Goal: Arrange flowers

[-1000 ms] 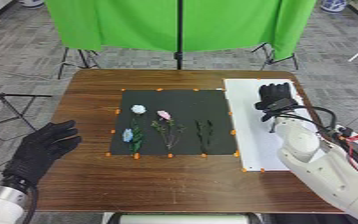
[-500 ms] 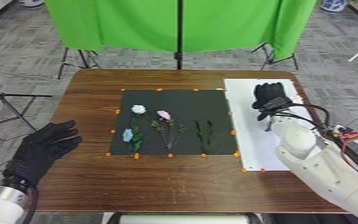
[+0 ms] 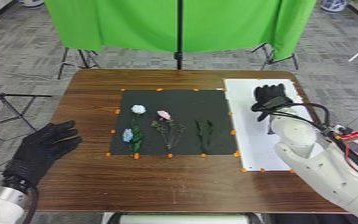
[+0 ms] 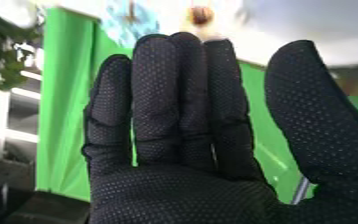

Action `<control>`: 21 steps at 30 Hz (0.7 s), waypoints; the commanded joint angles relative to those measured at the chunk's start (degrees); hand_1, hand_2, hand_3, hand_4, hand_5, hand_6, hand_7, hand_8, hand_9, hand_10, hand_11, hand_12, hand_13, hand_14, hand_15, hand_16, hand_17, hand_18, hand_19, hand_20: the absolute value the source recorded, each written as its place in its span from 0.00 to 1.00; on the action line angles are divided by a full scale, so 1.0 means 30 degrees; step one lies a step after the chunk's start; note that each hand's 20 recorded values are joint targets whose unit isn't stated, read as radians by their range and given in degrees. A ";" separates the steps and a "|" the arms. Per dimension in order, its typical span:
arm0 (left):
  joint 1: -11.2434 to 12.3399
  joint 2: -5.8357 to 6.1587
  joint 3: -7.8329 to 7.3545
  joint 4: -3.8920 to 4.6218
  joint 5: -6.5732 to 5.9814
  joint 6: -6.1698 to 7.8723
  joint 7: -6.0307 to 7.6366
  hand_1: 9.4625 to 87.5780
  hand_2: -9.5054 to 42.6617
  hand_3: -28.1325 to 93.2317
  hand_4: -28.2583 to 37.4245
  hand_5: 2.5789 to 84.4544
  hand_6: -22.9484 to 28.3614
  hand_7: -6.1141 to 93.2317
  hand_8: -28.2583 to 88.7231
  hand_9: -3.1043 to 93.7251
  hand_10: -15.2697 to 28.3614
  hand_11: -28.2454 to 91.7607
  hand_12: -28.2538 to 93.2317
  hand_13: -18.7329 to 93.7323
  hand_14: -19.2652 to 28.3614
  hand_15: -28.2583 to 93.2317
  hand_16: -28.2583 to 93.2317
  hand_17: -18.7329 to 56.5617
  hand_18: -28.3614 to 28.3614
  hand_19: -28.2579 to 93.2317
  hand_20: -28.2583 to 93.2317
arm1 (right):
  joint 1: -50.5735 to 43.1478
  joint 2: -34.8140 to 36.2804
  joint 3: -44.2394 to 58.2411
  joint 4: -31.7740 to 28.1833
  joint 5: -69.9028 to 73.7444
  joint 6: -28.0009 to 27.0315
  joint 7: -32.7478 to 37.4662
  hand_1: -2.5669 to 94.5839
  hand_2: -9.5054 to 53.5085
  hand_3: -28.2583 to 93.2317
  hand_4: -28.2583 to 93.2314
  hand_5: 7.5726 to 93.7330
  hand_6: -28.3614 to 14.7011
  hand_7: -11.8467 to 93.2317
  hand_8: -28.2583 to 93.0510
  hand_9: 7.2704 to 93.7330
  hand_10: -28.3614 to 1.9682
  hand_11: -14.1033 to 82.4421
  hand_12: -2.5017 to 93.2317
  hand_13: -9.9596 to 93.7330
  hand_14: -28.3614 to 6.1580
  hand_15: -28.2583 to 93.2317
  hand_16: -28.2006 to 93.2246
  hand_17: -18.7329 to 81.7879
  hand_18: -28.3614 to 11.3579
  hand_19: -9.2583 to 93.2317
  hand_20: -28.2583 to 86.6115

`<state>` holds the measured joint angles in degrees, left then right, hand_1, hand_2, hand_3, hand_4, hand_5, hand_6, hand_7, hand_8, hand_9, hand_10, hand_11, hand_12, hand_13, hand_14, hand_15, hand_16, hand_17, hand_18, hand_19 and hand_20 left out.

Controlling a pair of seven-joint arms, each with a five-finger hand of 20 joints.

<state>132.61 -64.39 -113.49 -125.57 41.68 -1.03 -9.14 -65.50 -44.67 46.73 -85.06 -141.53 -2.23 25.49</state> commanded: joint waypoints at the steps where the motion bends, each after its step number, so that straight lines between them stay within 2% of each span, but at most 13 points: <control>1: 0.0254 -0.0199 0.0033 -0.0015 0.0088 0.0117 -0.0190 0.22 0.30 0.83 0.00 0.47 0.58 0.31 0.14 0.39 0.71 0.52 0.35 0.41 0.79 0.65 0.17 0.16 0.92 0.75 0.20 | 0.0239 -0.0057 0.0283 0.0463 0.0454 -0.1538 0.0443 0.31 0.00 0.98 0.00 0.50 0.58 0.42 0.06 0.54 0.59 0.54 0.25 0.63 0.65 0.75 0.41 0.41 0.30 0.80 0.60; 6: 0.0231 -0.0187 0.0021 -0.0008 0.0088 0.0113 -0.0219 0.22 0.30 0.83 0.00 0.47 0.58 0.31 0.14 0.39 0.71 0.52 0.35 0.41 0.79 0.65 0.17 0.16 0.92 0.75 0.20 | 0.0194 -0.0216 0.0300 0.0802 0.0869 -0.2217 0.0572 0.33 0.00 0.98 0.00 0.50 0.59 0.42 0.07 0.56 0.60 0.53 0.25 0.66 0.69 0.72 0.40 0.42 0.30 0.80 0.60; 7: 0.0264 -0.0184 0.0012 -0.0022 0.0077 0.0122 -0.0191 0.22 0.30 0.83 0.00 0.47 0.58 0.31 0.14 0.39 0.71 0.52 0.35 0.41 0.79 0.65 0.17 0.16 0.92 0.75 0.20 | 0.0215 -0.0210 0.0187 0.0941 0.0909 -0.1868 0.0520 0.34 0.00 0.98 0.00 0.50 0.60 0.43 0.07 0.57 0.61 0.53 0.25 0.67 0.70 0.71 0.40 0.42 0.31 0.80 0.59; 9: 0.0239 -0.0164 0.0032 -0.0014 0.0074 0.0157 -0.0215 0.22 0.30 0.83 0.00 0.47 0.58 0.31 0.14 0.39 0.71 0.52 0.35 0.41 0.79 0.65 0.17 0.16 0.92 0.75 0.20 | 0.0172 -0.0107 -0.0084 0.1246 0.0784 -0.0390 0.0237 0.38 0.00 0.96 0.00 0.52 0.63 0.46 0.05 0.62 0.68 0.50 0.29 0.71 0.75 0.67 0.46 0.44 0.31 0.81 0.59; 11: 0.0262 -0.0156 0.0029 -0.0019 0.0070 0.0183 -0.0196 0.22 0.30 0.83 0.00 0.47 0.58 0.31 0.14 0.39 0.71 0.52 0.35 0.41 0.79 0.65 0.17 0.17 0.92 0.75 0.20 | 0.0128 -0.0048 -0.0183 0.1411 0.0727 0.0826 -0.0216 0.48 0.00 0.91 0.00 0.57 0.65 0.54 0.10 0.77 0.80 0.37 0.43 0.79 0.84 0.61 0.54 0.47 0.32 0.82 0.59; 13: 0.0324 -0.0169 0.0019 -0.0044 0.0072 0.0233 -0.0174 0.22 0.30 0.83 0.00 0.47 0.58 0.31 0.14 0.39 0.71 0.52 0.35 0.41 0.79 0.65 0.17 0.17 0.92 0.75 0.20 | 0.0027 -0.0062 0.0024 0.1362 0.0607 0.1034 -0.0833 0.54 0.00 0.90 0.00 0.68 0.68 0.57 0.12 0.90 0.85 0.33 0.49 0.86 0.84 0.60 0.55 0.50 0.32 0.83 0.59; 14: 0.0269 -0.0155 0.0028 -0.0020 0.0074 0.0212 -0.0182 0.22 0.30 0.83 0.00 0.47 0.58 0.31 0.14 0.39 0.71 0.52 0.35 0.41 0.79 0.65 0.17 0.16 0.92 0.75 0.20 | 0.0082 -0.0008 -0.0044 0.1350 0.0747 0.1363 -0.1020 0.55 0.00 0.90 0.00 0.72 0.69 0.56 0.12 0.93 0.86 0.33 0.49 0.89 0.84 0.60 0.55 0.51 0.32 0.84 0.59; 21: 0.0271 -0.0177 0.0021 -0.0027 0.0072 0.0178 -0.0155 0.22 0.30 0.83 0.00 0.47 0.59 0.31 0.14 0.39 0.71 0.52 0.35 0.41 0.79 0.65 0.17 0.17 0.92 0.75 0.20 | -0.0050 -0.0038 0.0121 0.0843 0.0957 0.2892 -0.1899 0.55 0.00 0.94 0.00 0.79 0.68 0.54 0.11 0.97 0.85 0.31 0.50 0.92 0.85 0.59 0.56 0.53 0.32 0.84 0.60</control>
<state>132.62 -64.45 -113.49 -125.59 41.70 -0.95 -9.20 -65.04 -45.00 46.64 -80.77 -138.86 4.41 21.18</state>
